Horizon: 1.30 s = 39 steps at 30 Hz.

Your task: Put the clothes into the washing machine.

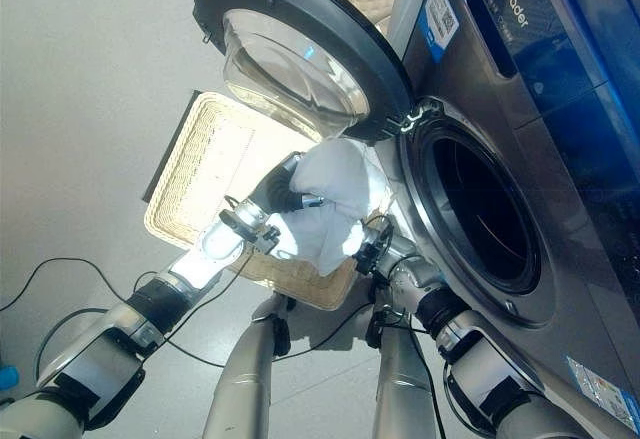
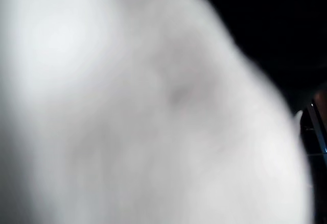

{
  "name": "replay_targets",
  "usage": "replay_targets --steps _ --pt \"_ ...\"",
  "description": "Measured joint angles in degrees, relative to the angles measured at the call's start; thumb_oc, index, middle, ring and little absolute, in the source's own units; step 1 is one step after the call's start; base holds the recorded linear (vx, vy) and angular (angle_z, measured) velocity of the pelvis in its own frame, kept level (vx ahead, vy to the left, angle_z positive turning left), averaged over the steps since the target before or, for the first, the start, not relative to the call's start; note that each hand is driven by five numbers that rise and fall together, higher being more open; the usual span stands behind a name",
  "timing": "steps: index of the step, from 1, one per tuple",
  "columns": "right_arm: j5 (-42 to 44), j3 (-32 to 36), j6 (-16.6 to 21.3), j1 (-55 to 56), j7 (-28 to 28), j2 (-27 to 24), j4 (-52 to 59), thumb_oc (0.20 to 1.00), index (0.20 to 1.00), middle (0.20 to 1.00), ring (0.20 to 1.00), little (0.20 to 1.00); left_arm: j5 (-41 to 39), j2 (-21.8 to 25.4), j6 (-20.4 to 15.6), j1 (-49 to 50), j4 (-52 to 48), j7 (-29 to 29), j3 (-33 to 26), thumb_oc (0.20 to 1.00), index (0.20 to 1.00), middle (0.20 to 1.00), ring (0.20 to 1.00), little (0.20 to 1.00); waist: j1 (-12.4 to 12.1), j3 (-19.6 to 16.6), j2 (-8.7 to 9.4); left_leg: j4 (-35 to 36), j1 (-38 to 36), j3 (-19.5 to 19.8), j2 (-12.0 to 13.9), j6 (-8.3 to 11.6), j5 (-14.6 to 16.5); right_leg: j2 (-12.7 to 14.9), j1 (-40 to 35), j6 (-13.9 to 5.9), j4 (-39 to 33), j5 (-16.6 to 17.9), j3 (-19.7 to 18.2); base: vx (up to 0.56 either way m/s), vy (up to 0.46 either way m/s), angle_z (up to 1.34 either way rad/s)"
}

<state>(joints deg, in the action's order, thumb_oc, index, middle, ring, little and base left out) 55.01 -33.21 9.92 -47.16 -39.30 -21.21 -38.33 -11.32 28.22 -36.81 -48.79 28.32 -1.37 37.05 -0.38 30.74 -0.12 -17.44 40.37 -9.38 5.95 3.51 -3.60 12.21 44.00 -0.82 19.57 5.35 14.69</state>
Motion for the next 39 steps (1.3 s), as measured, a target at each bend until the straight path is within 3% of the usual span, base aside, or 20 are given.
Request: replay_targets --steps 18,28,30,34,37,39 --pt "5.5 4.64 3.45 0.23 2.5 -0.26 -5.48 0.2 0.2 0.2 0.2 0.2 14.49 2.42 -0.29 -3.31 4.73 -8.49 3.02 1.0 1.0 1.0 1.0 1.0 1.16 0.01 -0.03 0.21 -0.79 -1.73 0.71 0.35 0.35 -1.07 0.28 0.12 -0.79 0.11 -1.63 0.0 0.018 -0.05" --pt "12.52 8.16 3.85 0.54 2.26 0.32 -12.55 0.2 0.2 0.2 0.2 0.2 15.04 3.98 -1.18 -2.78 7.55 -14.7 3.72 1.0 1.0 1.0 1.0 1.0 1.08 0.03 -0.07 0.75 -1.73 -3.0 0.79 0.51 0.5 -1.28 0.28 0.21 -0.96 0.19 -2.62 0.0 0.013 -0.04" --pt "12.96 8.44 3.91 0.84 2.25 0.45 -12.61 0.2 0.2 0.2 0.2 0.2 15.03 3.69 -1.3 -2.32 7.57 -15.79 2.91 1.0 1.0 1.0 1.0 1.0 1.18 0.03 -0.08 0.76 -1.81 -3.03 0.84 0.56 0.54 -1.37 0.28 0.21 -0.98 0.19 -2.74 0.0 0.009 -0.05" --pt "15.54 11.49 4.5 1.63 2.21 1.65 -15.54 0.2 0.2 0.2 0.2 0.2 14.61 1.44 -2.72 0.67 9.3 -23.68 -3.35 1.0 1.0 1.0 1.0 1.0 1.13 0.08 -0.19 0.82 -1.87 -3.07 1.08 0.75 0.7 -1.79 0.31 0.24 -1.28 0.21 -2.97 0.0 0.009 -0.05" --pt "15.54 11.49 4.5 1.63 2.21 1.65 -15.54 0.2 0.2 0.2 0.2 0.2 14.61 1.44 -2.72 0.67 9.3 -23.68 -3.35 1.0 1.0 1.0 1.0 1.0 1.13 0.08 -0.19 0.82 -1.87 -3.07 1.08 0.75 0.7 -1.79 0.31 0.24 -1.28 0.21 -2.97 0.0 0.0 0.0" --pt "16.67 13.05 5.03 2.22 2.2 2.09 -16.94 0.2 0.2 0.2 0.2 0.2 13.97 1.04 -3.36 1.92 9.46 -26.95 -5.93 1.0 1.0 1.0 1.0 1.0 0.99 0.14 -0.31 0.92 -1.87 -3.07 1.12 0.78 0.72 -1.9 0.35 0.3 -1.4 0.25 -2.99 0.0 0.0 0.0"
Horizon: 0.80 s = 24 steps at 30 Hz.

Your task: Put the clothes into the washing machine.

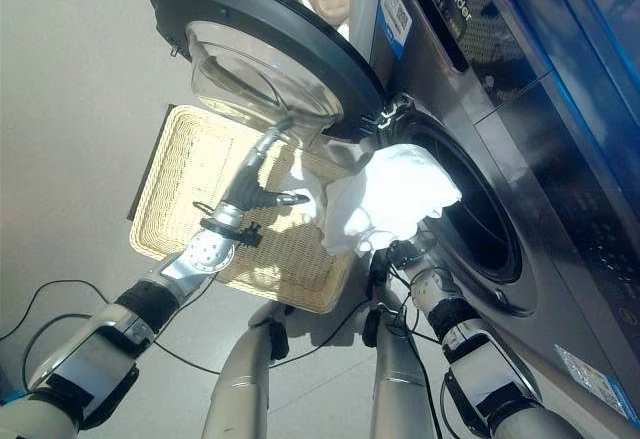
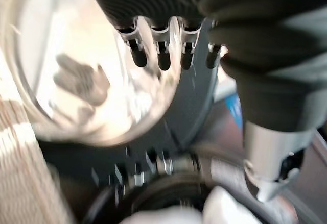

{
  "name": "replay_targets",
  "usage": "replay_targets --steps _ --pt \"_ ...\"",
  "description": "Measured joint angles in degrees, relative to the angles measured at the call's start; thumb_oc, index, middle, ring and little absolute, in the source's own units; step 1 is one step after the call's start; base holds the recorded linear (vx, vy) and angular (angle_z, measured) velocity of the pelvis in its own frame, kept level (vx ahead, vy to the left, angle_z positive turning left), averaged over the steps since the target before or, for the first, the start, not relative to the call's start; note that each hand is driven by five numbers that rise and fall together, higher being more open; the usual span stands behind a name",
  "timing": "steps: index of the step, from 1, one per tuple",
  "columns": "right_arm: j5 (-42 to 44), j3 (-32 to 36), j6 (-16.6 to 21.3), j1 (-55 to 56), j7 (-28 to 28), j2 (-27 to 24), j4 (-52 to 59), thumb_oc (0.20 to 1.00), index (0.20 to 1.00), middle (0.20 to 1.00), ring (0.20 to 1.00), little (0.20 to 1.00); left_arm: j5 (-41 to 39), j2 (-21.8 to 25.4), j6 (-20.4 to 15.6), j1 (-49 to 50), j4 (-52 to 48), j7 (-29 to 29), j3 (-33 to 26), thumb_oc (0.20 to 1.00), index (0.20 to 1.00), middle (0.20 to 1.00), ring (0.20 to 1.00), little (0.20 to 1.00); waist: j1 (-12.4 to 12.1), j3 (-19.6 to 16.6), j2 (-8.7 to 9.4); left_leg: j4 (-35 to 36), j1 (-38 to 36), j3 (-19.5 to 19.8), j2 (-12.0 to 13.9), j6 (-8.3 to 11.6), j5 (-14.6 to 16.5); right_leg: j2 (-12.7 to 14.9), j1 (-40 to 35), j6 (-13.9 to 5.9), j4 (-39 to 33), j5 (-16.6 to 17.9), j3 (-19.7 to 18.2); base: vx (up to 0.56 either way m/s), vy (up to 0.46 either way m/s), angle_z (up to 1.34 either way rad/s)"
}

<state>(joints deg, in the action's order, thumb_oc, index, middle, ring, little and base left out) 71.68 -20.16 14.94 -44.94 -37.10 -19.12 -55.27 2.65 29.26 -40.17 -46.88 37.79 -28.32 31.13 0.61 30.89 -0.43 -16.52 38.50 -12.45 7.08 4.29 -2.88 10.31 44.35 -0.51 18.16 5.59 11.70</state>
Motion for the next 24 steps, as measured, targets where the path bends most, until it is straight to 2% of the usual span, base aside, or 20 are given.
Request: replay_targets --steps 2,3,5,7,13,19,24 --pt "1.18 1.31 0.02 0.71 -0.51 0.49 -1.51 0.2 0.2 0.2 0.2 0.2 0.09 -1.16 -0.55 1.68 0.1 -2.77 -4.11 1.0 1.0 1.0 1.0 1.0 -0.02 0.06 -0.14 0.04 -0.06 -0.02 -0.02 0.04 0.03 0.02 -0.01 0.23 0.01 0.13 -0.04 0.0 0.0 0.0" --pt "4.15 4.14 0.17 0.7 -0.59 1.58 -2.24 0.2 0.2 0.2 0.2 0.2 -1.08 -3.51 -0.94 2.58 0.17 -6.41 -8.33 1.0 1.0 1.0 1.0 1.0 -0.15 0.06 -0.24 0.13 -0.2 -0.08 -0.05 0.04 0.03 0.01 -0.03 0.2 -0.01 0.12 -0.11 0.0 0.0 0.0" --pt "8.55 6.11 0.28 0.84 -0.19 2.09 -2.58 0.2 0.2 0.2 0.2 0.2 -2.43 -4.15 -0.89 3.3 0.96 -10.6 -9.94 1.0 1.0 1.0 1.0 1.0 -0.13 0.09 -0.28 0.13 -0.2 -0.07 -0.05 0.03 0.03 0.01 -0.02 0.28 0.0 0.17 -0.12 0.0 0.0 0.0" --pt "11.53 7.14 0.6 0.83 0.19 1.97 -2.82 0.2 0.2 0.2 0.2 0.2 -2.4 -3.99 -0.83 3.42 1.82 -12.43 -9.91 1.0 1.0 1.0 1.0 1.0 -0.15 0.09 -0.3 0.13 -0.2 -0.07 -0.08 0.02 0.01 0.04 -0.02 0.25 0.0 0.17 -0.12 0.0 0.0 0.0" --pt "22.19 10.97 0.73 0.84 0.31 2.05 -4.41 0.2 0.2 0.2 0.2 0.2 -2.4 -4.05 -0.73 4.51 1.82 -12.81 -9.86 1.0 1.0 1.0 1.0 1.0 -0.18 0.12 -0.56 0.2 -0.2 -0.09 -0.11 0.02 0.01 0.04 -0.02 0.22 -0.07 0.15 -0.13 0.0 0.0 0.0" --pt "34.38 15.92 1.71 -0.18 1.4 1.14 -5.95 0.2 0.2 0.2 0.2 0.2 -4.64 -4.06 -0.47 4.61 1.77 -12.67 -9.81 1.0 1.0 1.0 1.0 1.0 -0.16 0.34 -1.69 0.44 -0.21 -0.11 -0.12 0.01 0.01 0.01 -0.01 0.28 -0.21 0.19 -0.1 0.0 0.0 0.0" --pt "39.48 18.53 2.48 -1.49 3.26 0.23 -6.42 0.2 0.2 0.2 0.2 0.2 -4.76 -3.97 -0.25 4.51 1.26 -12.36 -9.73 1.0 1.0 1.0 1.0 1.0 -0.23 0.34 -1.74 0.45 -0.2 -0.1 -0.13 0.02 0.02 0.01 0.0 0.26 -0.22 0.18 -0.1 0.0 0.0 0.0"
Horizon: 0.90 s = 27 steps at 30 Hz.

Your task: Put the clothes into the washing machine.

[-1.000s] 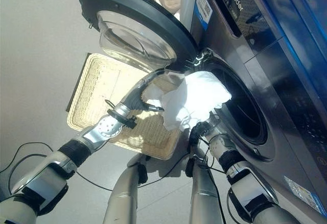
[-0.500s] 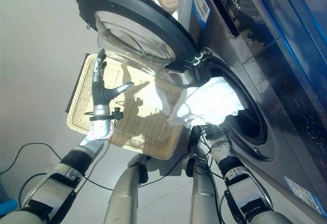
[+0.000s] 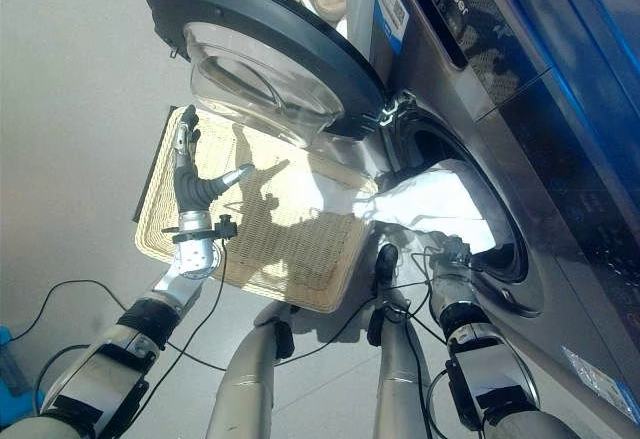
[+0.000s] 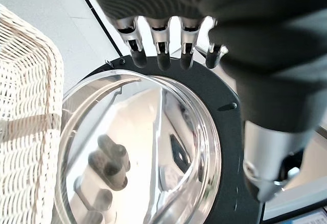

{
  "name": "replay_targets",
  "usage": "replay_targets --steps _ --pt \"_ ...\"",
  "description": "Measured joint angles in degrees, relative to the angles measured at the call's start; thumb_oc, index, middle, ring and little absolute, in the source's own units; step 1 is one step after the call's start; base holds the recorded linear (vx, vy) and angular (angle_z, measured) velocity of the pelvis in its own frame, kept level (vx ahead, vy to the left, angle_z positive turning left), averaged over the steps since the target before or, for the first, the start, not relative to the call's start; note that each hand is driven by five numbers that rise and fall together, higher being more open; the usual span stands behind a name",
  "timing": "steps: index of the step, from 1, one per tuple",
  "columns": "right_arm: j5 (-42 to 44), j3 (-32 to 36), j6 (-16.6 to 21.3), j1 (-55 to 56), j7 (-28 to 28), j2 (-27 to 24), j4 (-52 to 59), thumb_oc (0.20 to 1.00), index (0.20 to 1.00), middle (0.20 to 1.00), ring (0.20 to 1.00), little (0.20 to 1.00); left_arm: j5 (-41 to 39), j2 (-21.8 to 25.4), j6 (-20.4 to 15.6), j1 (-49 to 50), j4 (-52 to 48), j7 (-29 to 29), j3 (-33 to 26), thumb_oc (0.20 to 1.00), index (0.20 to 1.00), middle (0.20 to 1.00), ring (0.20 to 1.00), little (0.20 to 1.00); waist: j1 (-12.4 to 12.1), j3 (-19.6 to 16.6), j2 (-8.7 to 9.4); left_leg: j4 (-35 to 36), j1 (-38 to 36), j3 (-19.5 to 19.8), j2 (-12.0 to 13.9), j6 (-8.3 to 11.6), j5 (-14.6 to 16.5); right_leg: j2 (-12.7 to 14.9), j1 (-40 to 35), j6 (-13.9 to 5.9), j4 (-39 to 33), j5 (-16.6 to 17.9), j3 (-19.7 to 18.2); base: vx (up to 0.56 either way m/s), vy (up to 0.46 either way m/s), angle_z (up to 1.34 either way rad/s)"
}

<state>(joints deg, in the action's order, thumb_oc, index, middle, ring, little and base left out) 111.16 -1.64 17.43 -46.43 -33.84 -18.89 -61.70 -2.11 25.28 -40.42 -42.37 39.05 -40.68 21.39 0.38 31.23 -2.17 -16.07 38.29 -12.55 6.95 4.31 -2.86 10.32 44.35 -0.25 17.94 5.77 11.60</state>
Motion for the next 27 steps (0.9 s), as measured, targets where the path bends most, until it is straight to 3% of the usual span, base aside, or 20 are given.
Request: replay_targets --steps 12,15,18,27 --pt "1.04 10.2 5.41 -4.14 12.07 -3.01 0.04 0.2 0.2 0.2 0.2 0.2 -4.41 2.25 2.06 0.34 -6.67 1.9 2.2 1.0 1.0 1.0 1.0 1.0 -1.41 0.15 -0.57 -0.06 0.11 0.12 -0.02 0.01 0.02 0.03 0.02 0.03 0.02 0.02 0.06 0.0 -0.009 0.0" --pt "1.06 10.59 8.69 -5.14 16.88 -4.79 0.04 0.2 0.2 0.2 0.2 0.2 -5.55 3.03 3.0 0.53 -9.02 2.31 2.31 1.0 1.0 1.0 1.0 1.0 -1.37 0.16 -0.59 -0.13 0.29 0.18 -0.05 0.0 0.01 0.08 0.1 0.02 0.02 0.02 0.14 0.0 0.0 0.0" --pt "1.08 11.61 10.79 -5.77 18.57 -5.71 0.05 0.2 0.2 0.2 0.2 0.2 -6.05 3.11 3.35 0.52 -9.99 2.35 2.38 1.0 1.0 1.0 1.0 1.0 -1.55 0.16 -0.6 -0.18 0.44 0.24 -0.03 -0.02 0.03 0.1 0.17 0.01 0.02 0.01 0.2 0.0 0.0 0.0" --pt "2.34 12.36 21.87 -7.36 24.5 -5.98 4.74 0.2 0.2 0.2 0.2 0.2 -7.17 5.24 6.71 1.42 -13.3 2.4 4.42 1.0 1.0 1.0 1.0 1.0 -1.56 0.29 -1.09 -0.21 0.64 0.18 0.0 0.02 0.17 0.02 0.34 0.02 -0.12 0.03 0.16 0.0 0.0 0.0"
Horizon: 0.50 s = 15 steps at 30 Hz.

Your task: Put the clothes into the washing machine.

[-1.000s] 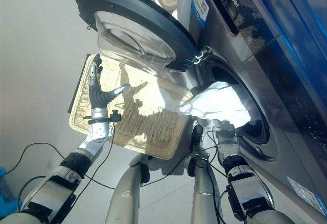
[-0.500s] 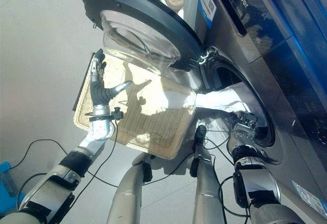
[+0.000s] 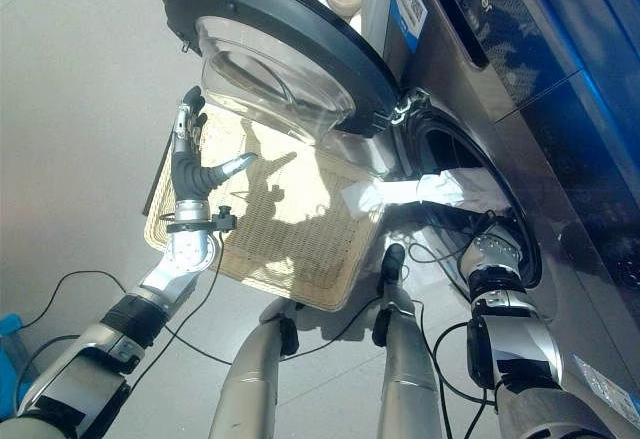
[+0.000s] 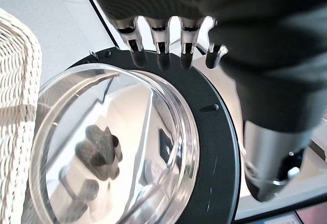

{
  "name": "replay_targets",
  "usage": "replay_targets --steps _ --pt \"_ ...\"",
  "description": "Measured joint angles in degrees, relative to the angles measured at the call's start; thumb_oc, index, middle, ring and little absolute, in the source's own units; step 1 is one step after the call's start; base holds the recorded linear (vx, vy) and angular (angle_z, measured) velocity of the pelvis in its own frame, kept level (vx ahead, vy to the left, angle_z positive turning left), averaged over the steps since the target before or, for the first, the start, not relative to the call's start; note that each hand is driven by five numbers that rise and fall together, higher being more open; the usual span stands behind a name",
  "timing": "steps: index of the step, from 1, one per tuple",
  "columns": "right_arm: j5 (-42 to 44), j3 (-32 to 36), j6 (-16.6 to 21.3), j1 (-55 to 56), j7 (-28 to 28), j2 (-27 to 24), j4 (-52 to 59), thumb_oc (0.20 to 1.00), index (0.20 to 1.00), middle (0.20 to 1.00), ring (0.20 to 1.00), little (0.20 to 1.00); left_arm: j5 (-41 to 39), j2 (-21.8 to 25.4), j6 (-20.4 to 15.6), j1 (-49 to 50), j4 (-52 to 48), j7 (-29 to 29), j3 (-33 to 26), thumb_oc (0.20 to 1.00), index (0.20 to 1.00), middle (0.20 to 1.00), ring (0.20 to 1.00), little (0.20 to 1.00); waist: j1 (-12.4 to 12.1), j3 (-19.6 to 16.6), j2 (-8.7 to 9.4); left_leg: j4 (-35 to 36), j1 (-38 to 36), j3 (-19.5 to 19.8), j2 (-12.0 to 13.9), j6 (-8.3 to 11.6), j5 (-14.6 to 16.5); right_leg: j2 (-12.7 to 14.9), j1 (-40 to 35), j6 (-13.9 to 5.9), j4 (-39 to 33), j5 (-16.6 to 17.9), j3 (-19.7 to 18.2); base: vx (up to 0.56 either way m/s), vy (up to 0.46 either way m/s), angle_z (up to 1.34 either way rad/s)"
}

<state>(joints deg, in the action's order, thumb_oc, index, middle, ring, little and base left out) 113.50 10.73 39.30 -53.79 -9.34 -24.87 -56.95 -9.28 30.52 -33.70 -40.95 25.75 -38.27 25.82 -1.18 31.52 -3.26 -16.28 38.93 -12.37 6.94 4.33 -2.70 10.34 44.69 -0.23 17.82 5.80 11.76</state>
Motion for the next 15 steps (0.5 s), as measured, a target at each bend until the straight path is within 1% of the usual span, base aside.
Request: replay_targets --steps 4,7,10,11,12,15 --pt "0.0 0.19 3.62 -0.11 0.25 -0.26 1.29 0.2 0.2 0.2 0.2 0.2 -0.82 0.06 0.7 0.14 -0.02 0.0 -0.02 1.0 1.0 1.0 1.0 1.0 0.07 0.1 -0.83 0.0 0.02 0.0 0.04 -0.02 0.02 -0.03 0.0 0.01 0.01 0.01 0.03 0.0 0.0 0.0" --pt "0.0 0.18 4.44 -0.12 0.42 -0.27 1.71 0.2 0.2 0.2 0.2 0.2 -0.8 0.07 0.74 0.16 -0.02 0.0 0.01 1.0 1.0 1.0 1.0 1.0 0.05 0.11 -0.87 0.0 0.02 -0.01 0.05 -0.02 0.02 -0.04 0.0 0.01 0.01 0.02 0.02 0.0 0.0 0.0" --pt "0.0 0.24 6.37 -0.14 0.44 -0.27 2.68 0.2 0.2 0.2 0.2 0.2 -0.75 0.8 0.86 0.14 -0.27 0.0 0.08 1.0 1.0 1.0 1.0 1.0 0.02 0.14 -1.06 0.0 0.04 -0.08 0.07 -0.03 0.02 -0.06 0.08 0.02 0.0 0.04 0.0 0.0 0.0 0.0" --pt "0.0 0.24 6.37 -0.14 0.44 -0.27 2.68 0.2 0.2 0.2 0.2 0.2 -0.75 0.8 0.86 0.14 -0.27 0.0 0.08 1.0 1.0 1.0 1.0 1.0 0.02 0.14 -1.06 0.0 0.04 -0.08 0.07 -0.03 0.02 -0.06 0.08 0.02 0.0 0.04 0.0 0.0 0.0 0.0" --pt "0.0 0.24 7.48 -0.3 0.36 -0.28 2.82 0.2 0.2 0.2 0.2 0.2 -0.78 1.69 0.99 0.22 -0.88 0.0 0.09 1.0 1.0 1.0 1.0 1.0 0.02 0.15 -1.21 0.0 0.03 -0.1 0.07 0.0 0.06 -0.07 0.08 0.01 -0.01 0.03 -0.02 0.0 0.0 0.0" --pt "0.0 0.24 8.33 -0.3 -0.22 -0.35 2.92 0.2 0.2 0.2 0.2 0.2 -0.85 2.39 1.55 0.3 -2.04 0.0 0.07 1.0 1.0 1.0 1.0 1.0 -0.02 0.16 -1.34 0.0 0.02 -0.12 0.07 -0.02 0.06 -0.06 0.08 0.02 0.03 0.05 -0.03 0.01 0.005 0.0"
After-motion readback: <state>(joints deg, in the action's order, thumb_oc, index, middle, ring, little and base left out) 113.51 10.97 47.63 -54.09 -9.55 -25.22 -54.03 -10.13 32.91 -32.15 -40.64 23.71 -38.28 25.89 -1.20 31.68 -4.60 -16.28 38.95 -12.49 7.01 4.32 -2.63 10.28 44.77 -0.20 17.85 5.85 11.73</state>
